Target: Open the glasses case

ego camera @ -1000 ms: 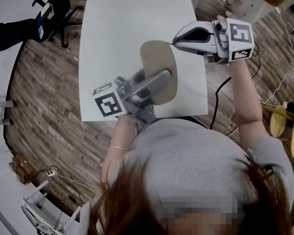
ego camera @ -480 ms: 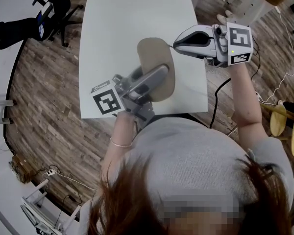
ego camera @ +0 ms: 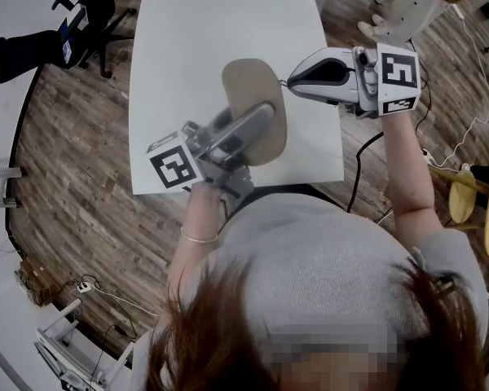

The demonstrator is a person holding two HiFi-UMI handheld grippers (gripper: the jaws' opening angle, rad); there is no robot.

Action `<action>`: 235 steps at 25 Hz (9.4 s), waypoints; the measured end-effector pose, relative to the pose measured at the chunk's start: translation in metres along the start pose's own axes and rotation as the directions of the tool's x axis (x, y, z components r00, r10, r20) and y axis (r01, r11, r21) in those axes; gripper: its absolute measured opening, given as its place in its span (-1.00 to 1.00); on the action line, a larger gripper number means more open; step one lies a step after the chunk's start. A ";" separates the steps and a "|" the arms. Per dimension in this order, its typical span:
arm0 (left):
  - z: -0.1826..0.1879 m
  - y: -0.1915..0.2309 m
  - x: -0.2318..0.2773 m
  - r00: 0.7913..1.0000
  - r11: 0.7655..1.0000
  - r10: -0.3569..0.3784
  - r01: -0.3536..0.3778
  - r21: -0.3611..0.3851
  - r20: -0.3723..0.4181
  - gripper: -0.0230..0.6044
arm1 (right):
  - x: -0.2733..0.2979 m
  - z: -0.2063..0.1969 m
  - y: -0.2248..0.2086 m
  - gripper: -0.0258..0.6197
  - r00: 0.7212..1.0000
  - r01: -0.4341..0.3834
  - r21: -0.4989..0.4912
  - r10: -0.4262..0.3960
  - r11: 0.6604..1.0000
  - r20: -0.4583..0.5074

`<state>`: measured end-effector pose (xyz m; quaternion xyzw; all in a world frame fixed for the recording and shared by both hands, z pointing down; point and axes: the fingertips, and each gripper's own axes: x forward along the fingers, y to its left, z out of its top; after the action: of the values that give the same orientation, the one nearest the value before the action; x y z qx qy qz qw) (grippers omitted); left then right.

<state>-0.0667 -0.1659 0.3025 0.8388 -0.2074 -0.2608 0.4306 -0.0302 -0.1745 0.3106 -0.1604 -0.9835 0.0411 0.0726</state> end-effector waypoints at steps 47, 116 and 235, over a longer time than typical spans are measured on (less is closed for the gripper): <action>0.029 0.013 0.008 0.999 0.999 0.010 -0.008 -0.047 0.045 0.11 | 0.011 -0.017 0.037 -0.89 0.993 0.040 -0.047 -0.045 0.998 -0.110; 0.061 0.052 -0.009 0.954 0.980 0.195 -0.181 -0.084 0.226 0.12 | 0.078 -0.033 0.052 -0.91 0.981 0.183 0.071 -0.187 0.981 0.053; -0.179 -0.078 -0.133 0.756 0.385 0.613 -0.538 0.749 0.228 -0.92 | 0.045 -0.060 0.221 -0.91 0.440 0.896 0.129 -0.891 0.426 -0.110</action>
<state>-0.0507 0.0622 0.3606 0.8229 -0.5572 0.0584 0.0943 0.0054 0.0519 0.3527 0.3906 -0.9108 0.0771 0.1088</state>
